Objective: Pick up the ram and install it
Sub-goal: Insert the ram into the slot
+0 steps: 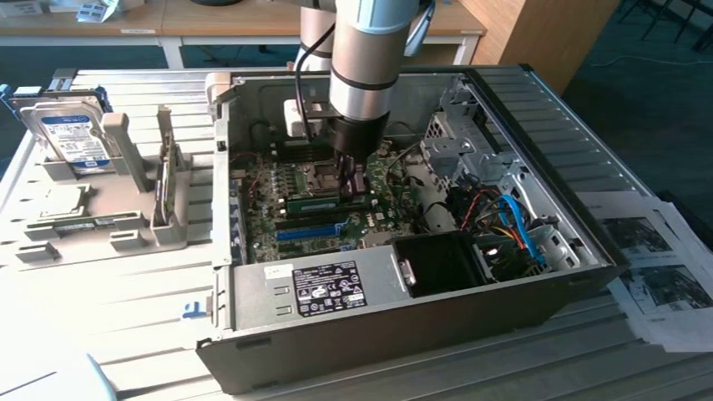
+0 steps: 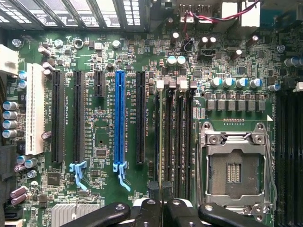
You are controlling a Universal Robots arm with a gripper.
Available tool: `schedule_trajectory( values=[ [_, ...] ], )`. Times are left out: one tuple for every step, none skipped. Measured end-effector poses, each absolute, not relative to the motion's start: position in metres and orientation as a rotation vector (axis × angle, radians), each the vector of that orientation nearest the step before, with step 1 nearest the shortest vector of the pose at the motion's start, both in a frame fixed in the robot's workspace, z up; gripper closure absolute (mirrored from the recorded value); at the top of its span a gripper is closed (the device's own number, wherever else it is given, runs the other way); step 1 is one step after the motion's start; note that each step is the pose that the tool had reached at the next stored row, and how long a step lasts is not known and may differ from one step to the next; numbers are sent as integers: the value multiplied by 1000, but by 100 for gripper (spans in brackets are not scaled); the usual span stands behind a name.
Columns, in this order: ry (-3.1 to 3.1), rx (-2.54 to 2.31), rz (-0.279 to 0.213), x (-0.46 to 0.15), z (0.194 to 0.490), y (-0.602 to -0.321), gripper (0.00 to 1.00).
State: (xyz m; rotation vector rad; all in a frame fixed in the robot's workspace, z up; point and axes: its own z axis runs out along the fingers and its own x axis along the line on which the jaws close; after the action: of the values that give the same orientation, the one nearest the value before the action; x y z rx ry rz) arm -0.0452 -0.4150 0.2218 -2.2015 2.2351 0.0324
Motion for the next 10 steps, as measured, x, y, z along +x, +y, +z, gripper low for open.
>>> schedule_trajectory(
  values=[
    [2235,-2202,32,-45,221,-415,88],
    [2235,-2202,32,-45,221,-415,88],
    [2235,-2202,32,-45,221,-415,88],
    [2235,-2202,32,-45,221,-415,88],
    [2235,-2201,32,-45,221,-415,88],
    [2235,-2201,32,-45,221,-415,88],
    [2235,-2201,32,-45,220,-415,88],
    [2235,-2201,32,-45,220,-415,88],
    [2235,-2201,32,-45,220,-415,88],
    [2235,-2201,32,-45,220,-415,88]
  ],
)
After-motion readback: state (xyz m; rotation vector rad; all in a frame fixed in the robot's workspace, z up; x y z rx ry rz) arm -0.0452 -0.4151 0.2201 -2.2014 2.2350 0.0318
